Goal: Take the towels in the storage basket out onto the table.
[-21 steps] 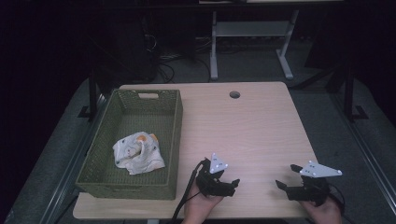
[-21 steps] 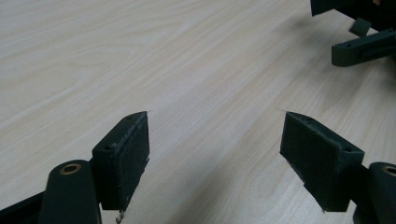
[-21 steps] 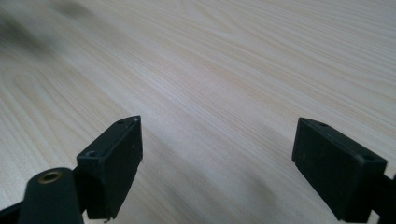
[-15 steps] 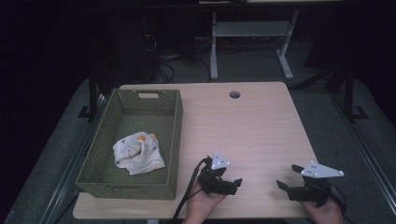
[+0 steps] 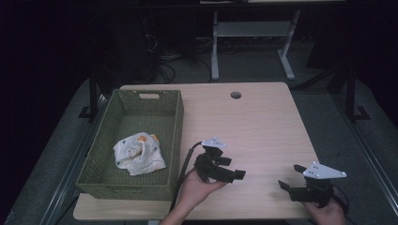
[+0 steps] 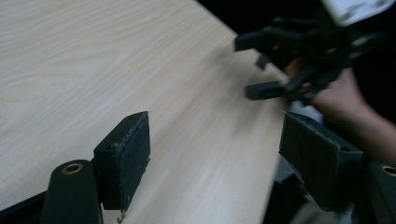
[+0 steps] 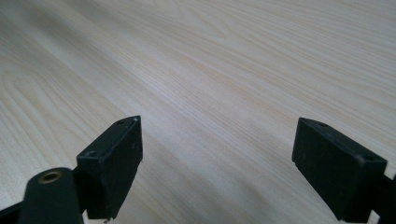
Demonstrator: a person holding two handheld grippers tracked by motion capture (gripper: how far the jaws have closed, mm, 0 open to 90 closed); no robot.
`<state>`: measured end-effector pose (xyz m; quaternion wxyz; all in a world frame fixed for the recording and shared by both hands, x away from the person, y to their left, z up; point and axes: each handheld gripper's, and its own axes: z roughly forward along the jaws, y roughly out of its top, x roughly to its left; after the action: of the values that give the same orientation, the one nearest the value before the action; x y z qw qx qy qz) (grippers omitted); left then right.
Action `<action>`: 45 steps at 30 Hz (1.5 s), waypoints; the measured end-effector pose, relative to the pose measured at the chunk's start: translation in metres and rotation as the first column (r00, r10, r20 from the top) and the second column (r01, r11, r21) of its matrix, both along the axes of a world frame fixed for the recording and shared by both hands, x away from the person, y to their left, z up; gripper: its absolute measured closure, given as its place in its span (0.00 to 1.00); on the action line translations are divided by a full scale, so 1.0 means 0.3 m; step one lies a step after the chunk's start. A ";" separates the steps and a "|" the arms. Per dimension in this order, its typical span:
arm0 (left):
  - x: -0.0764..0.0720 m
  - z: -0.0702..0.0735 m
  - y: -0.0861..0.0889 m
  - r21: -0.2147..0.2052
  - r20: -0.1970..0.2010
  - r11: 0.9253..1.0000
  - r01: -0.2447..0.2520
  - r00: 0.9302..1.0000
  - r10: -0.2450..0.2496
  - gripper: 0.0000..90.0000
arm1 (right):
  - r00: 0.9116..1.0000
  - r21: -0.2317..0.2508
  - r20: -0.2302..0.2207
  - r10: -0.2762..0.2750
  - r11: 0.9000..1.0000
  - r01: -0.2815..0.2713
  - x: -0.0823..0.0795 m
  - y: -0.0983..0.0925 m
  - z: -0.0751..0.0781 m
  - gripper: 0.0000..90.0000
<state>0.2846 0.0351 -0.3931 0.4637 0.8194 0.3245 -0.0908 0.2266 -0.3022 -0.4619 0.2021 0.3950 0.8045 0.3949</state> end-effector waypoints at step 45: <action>0.178 0.244 0.705 0.074 0.023 0.938 -0.339 0.941 0.338 0.29 | 0.999 -0.054 -0.001 0.045 0.998 -0.045 0.018 0.064 -0.010 0.18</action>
<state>0.3380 0.2466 -0.3198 0.4421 0.7691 0.4615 0.0066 0.2319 -0.2831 -0.4649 0.2039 0.3711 0.8234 0.3778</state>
